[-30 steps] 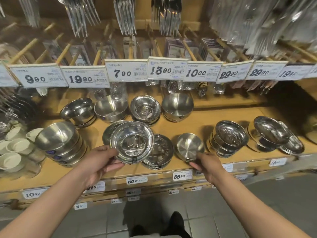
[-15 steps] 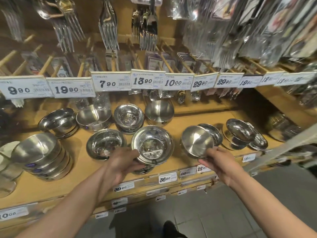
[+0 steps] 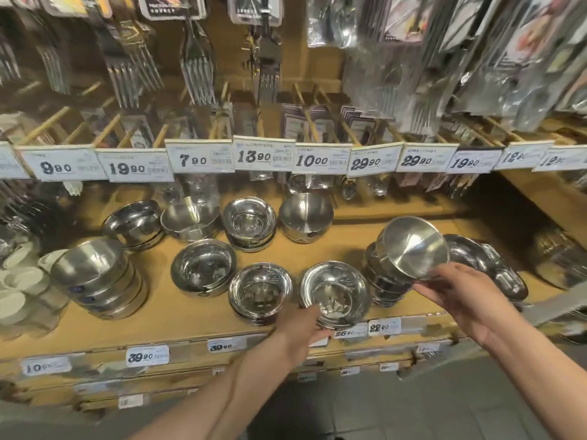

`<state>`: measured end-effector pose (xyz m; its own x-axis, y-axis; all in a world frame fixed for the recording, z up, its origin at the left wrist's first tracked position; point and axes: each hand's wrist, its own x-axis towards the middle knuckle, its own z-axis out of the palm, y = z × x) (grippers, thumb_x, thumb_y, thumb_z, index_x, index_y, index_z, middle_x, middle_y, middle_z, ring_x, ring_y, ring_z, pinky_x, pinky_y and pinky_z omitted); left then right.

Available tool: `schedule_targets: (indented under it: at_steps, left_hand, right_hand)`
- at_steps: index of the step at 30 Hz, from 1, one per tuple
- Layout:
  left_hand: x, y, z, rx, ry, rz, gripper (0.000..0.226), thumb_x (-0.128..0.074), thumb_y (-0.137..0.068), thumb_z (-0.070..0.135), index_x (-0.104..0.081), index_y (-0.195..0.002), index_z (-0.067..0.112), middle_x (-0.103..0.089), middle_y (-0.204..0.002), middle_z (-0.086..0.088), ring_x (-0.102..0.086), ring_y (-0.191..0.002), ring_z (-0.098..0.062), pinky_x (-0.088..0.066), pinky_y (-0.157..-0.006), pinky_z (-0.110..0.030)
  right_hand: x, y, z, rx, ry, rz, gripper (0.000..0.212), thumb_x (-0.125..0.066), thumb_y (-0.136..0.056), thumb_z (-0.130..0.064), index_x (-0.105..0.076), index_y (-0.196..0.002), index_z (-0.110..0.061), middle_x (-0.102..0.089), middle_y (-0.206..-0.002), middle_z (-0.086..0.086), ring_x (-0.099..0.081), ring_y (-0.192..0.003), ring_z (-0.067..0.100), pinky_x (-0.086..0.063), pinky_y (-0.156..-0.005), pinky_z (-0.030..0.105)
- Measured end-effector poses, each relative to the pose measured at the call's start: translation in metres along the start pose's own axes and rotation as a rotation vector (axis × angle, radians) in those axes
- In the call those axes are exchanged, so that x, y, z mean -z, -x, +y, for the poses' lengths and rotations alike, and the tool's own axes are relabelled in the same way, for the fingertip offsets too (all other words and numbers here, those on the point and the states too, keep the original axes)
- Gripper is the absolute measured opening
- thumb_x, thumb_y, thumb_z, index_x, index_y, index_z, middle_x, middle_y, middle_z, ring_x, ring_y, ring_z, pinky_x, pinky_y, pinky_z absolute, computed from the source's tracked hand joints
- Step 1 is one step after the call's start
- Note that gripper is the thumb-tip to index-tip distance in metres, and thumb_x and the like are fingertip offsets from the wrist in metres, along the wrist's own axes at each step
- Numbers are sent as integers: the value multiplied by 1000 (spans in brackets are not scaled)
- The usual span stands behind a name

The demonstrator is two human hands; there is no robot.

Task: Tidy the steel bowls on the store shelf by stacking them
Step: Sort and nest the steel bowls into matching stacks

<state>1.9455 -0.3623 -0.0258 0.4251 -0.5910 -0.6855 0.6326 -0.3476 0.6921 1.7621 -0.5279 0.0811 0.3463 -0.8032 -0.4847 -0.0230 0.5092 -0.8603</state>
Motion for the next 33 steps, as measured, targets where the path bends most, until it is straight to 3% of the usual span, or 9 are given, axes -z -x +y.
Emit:
schedule_targets:
  at_steps: [3,8,13,15,17,22,27,29,33]
  left_hand:
    - [-16,-14,-15,59,37,119,46,-60,-98,6,-46,-141,3,-67,-124,-17,-75,-91,-27,-63,-81,-38]
    - [-37,-25,-28,84,105,169,34,-59,-100,8,-56,-132,-1,-72,-116,-17,-74,-94,-26,-58,-93,-45]
    - [-45,-28,-23,102,206,280,27,-60,-100,11,-58,-123,-3,-75,-98,-20,-76,-67,-24,-57,-48,-24]
    - [-44,-33,-22,87,240,297,22,-60,-99,10,-60,-116,-3,-76,-84,-16,-75,-61,-20,-57,-48,-21]
    - [-44,-37,-21,71,259,287,14,-62,-99,14,-63,-104,1,-76,-72,-9,-74,-63,-17,-61,-62,-24]
    - [-29,-35,-26,80,133,183,23,-65,-97,29,-65,-100,6,-63,-90,-7,-56,-93,-21,-49,-106,-36]
    - [24,6,-19,131,9,75,28,-73,-92,21,-66,-117,9,-67,-114,-5,-64,-107,-18,-58,-92,-27]
    - [63,30,-5,162,-59,33,19,-65,-96,12,-66,-112,3,-70,-107,-12,-68,-101,-22,-59,-90,-30]
    - [159,80,58,65,-107,3,10,-66,-89,5,-73,-82,5,-73,-83,-11,-72,-70,-17,-60,-58,-22]
  right_hand:
    - [12,-4,-14,-14,18,-38,29,-60,-92,6,-57,-120,15,-67,-112,30,-77,-78,23,-63,-65,26]
    - [26,-17,-36,-22,37,-74,31,-59,-93,5,-54,-123,14,-66,-113,30,-77,-75,22,-63,-66,27]
    - [24,-25,-44,-77,78,-156,26,-60,-94,3,-59,-119,10,-68,-111,30,-76,-81,25,-63,-67,26]
    - [19,-27,-43,-94,102,-177,24,-58,-95,3,-58,-118,9,-67,-110,31,-73,-87,28,-63,-66,27]
    - [14,-28,-42,-107,132,-184,25,-58,-96,2,-58,-120,8,-66,-110,32,-71,-91,30,-63,-68,30]
    - [-7,-25,-35,-129,177,-204,26,-57,-95,3,-57,-120,10,-67,-109,32,-72,-89,29,-61,-70,33]
    - [-63,-11,-16,-138,167,-219,31,-57,-95,4,-55,-125,12,-68,-109,32,-71,-84,26,-62,-67,28]
    - [-96,-1,-3,-153,163,-235,32,-57,-95,5,-53,-126,14,-69,-103,31,-71,-74,22,-62,-63,24]
    - [-185,22,28,-167,232,-314,31,-56,-96,6,-52,-125,19,-65,-107,39,-71,-63,21,-59,-49,20]
